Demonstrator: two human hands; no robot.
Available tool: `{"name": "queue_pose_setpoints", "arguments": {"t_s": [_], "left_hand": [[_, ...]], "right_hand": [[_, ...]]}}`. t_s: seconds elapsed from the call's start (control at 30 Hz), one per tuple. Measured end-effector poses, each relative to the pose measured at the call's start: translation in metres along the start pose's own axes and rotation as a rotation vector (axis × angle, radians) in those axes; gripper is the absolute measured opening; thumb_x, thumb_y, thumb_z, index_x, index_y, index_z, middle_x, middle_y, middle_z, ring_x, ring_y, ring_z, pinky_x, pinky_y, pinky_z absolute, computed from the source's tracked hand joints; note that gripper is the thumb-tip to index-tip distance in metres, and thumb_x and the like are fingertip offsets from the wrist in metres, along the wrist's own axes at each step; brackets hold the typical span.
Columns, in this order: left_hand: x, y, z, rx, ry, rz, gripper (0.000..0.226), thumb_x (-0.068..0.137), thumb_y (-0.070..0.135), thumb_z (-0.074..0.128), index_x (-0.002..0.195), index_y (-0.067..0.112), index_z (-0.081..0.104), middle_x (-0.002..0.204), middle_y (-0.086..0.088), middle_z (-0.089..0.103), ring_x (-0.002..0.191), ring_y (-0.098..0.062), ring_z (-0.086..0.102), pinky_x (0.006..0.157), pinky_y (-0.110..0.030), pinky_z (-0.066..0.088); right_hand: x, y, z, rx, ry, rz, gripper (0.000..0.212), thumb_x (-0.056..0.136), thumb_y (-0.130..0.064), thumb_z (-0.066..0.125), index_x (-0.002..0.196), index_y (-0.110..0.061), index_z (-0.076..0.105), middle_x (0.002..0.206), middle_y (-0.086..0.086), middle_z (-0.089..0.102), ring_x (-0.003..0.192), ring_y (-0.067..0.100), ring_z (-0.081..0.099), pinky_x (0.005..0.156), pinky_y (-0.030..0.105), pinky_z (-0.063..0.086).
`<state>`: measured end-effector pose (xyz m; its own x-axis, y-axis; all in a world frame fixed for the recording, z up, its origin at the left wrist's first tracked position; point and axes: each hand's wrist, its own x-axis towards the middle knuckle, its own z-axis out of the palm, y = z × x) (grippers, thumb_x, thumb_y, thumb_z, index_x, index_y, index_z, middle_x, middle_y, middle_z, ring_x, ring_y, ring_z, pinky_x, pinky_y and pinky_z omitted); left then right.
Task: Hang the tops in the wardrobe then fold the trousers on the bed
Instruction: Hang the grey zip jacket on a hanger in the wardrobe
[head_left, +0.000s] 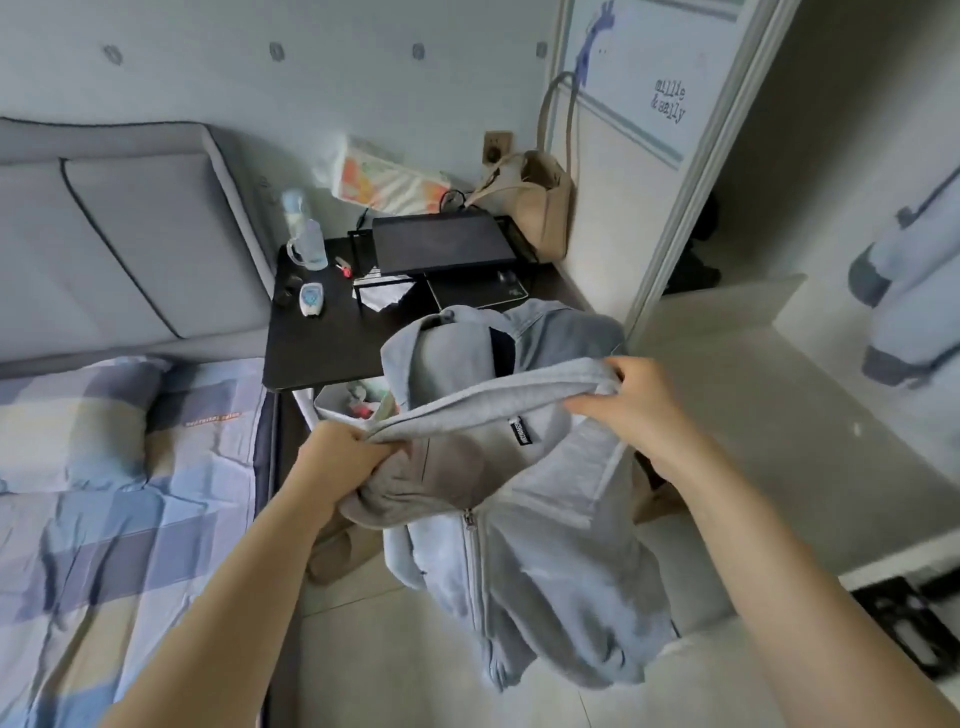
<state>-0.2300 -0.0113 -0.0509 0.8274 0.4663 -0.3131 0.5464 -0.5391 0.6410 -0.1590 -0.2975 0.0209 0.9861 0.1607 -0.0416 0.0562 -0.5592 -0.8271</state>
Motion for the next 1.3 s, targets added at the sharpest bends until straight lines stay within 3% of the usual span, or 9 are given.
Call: {"name": "queue_pose_setpoints", "arguments": {"t_s": [0.17, 0.33, 0.4, 0.53, 0.63, 0.73, 0.93, 1.13, 1.3], "left_hand": [[0.010, 0.045, 0.038, 0.125, 0.048, 0.121, 0.046, 0.085, 0.040, 0.070, 0.052, 0.013, 0.052, 0.049, 0.002, 0.050, 0.051, -0.010, 0.046, 0.046, -0.022, 0.032], [-0.001, 0.121, 0.068, -0.571, -0.425, -0.205, 0.036, 0.089, 0.031, 0.068, 0.106, 0.000, 0.069, 0.101, -0.017, 0.072, 0.094, -0.029, 0.068, 0.088, -0.042, 0.055], [-0.012, 0.152, 0.072, -0.773, -0.597, -0.249, 0.037, 0.087, 0.030, 0.069, 0.109, 0.000, 0.069, 0.102, -0.017, 0.074, 0.090, -0.025, 0.072, 0.077, -0.035, 0.058], [-0.034, 0.221, 0.082, -0.722, -0.736, -0.144, 0.050, 0.057, 0.035, 0.081, 0.094, 0.001, 0.074, 0.098, -0.018, 0.073, 0.086, -0.027, 0.070, 0.077, -0.035, 0.056], [-0.042, 0.274, 0.079, -0.618, -0.854, 0.029, 0.042, 0.064, 0.034, 0.081, 0.088, 0.000, 0.075, 0.091, -0.021, 0.072, 0.079, -0.029, 0.071, 0.073, -0.035, 0.059], [-0.038, 0.323, 0.076, -0.585, -0.865, 0.233, 0.034, 0.071, 0.032, 0.076, 0.089, 0.003, 0.075, 0.090, -0.019, 0.073, 0.077, -0.025, 0.072, 0.067, -0.031, 0.059], [-0.009, 0.416, 0.077, -0.773, -0.808, 0.228, 0.039, 0.092, 0.038, 0.060, 0.066, 0.015, 0.078, 0.077, -0.004, 0.075, 0.071, -0.015, 0.073, 0.065, -0.026, 0.053], [0.044, 0.501, 0.076, -0.898, -0.831, 0.208, 0.043, 0.092, 0.036, 0.062, 0.129, 0.015, 0.062, 0.131, -0.003, 0.062, 0.124, -0.020, 0.057, 0.108, -0.037, 0.043], [0.092, 0.568, 0.055, -0.995, -0.829, 0.364, 0.034, 0.093, 0.033, 0.063, 0.120, 0.013, 0.067, 0.118, -0.006, 0.068, 0.113, -0.020, 0.064, 0.103, -0.036, 0.048]], "right_hand": [[-0.005, 0.012, -0.052, 0.308, -0.022, 0.086, 0.016, 0.067, -0.041, 0.082, 0.069, -0.027, 0.075, 0.071, -0.003, 0.072, 0.069, 0.010, 0.066, 0.067, 0.029, 0.049], [0.001, 0.026, -0.109, 0.575, 0.135, 0.217, 0.027, 0.074, -0.047, 0.075, 0.062, -0.023, 0.075, 0.076, -0.003, 0.074, 0.087, 0.019, 0.069, 0.083, 0.033, 0.053], [0.007, 0.041, -0.134, 0.527, 0.233, 0.224, 0.031, 0.080, -0.047, 0.071, 0.069, -0.018, 0.070, 0.074, -0.002, 0.072, 0.081, 0.018, 0.068, 0.078, 0.031, 0.052], [0.013, 0.079, -0.181, 0.196, 0.442, 0.170, 0.046, 0.090, -0.044, 0.059, 0.062, -0.010, 0.046, 0.059, 0.002, 0.042, 0.059, 0.016, 0.042, 0.052, 0.023, 0.034], [0.014, 0.093, -0.215, 0.041, 0.599, 0.116, 0.048, 0.091, -0.039, 0.058, 0.056, -0.017, 0.034, 0.052, -0.002, 0.032, 0.049, 0.014, 0.031, 0.048, 0.027, 0.029], [0.015, 0.096, -0.244, -0.013, 0.745, 0.048, 0.047, 0.090, -0.041, 0.059, 0.055, -0.016, 0.039, 0.050, -0.002, 0.037, 0.049, 0.013, 0.035, 0.051, 0.031, 0.030], [0.035, 0.077, -0.288, -0.003, 0.830, -0.034, 0.050, 0.087, -0.046, 0.062, 0.060, -0.006, 0.048, 0.054, 0.009, 0.041, 0.051, 0.012, 0.039, 0.050, 0.028, 0.029], [0.083, 0.034, -0.318, -0.062, 0.834, -0.082, 0.050, 0.085, -0.042, 0.065, 0.051, -0.021, 0.035, 0.040, -0.011, 0.030, 0.042, 0.004, 0.029, 0.045, 0.020, 0.024], [0.131, -0.020, -0.348, -0.145, 0.868, -0.092, 0.050, 0.084, -0.045, 0.063, 0.050, -0.019, 0.038, 0.045, -0.009, 0.032, 0.045, 0.005, 0.032, 0.047, 0.024, 0.025]]}}
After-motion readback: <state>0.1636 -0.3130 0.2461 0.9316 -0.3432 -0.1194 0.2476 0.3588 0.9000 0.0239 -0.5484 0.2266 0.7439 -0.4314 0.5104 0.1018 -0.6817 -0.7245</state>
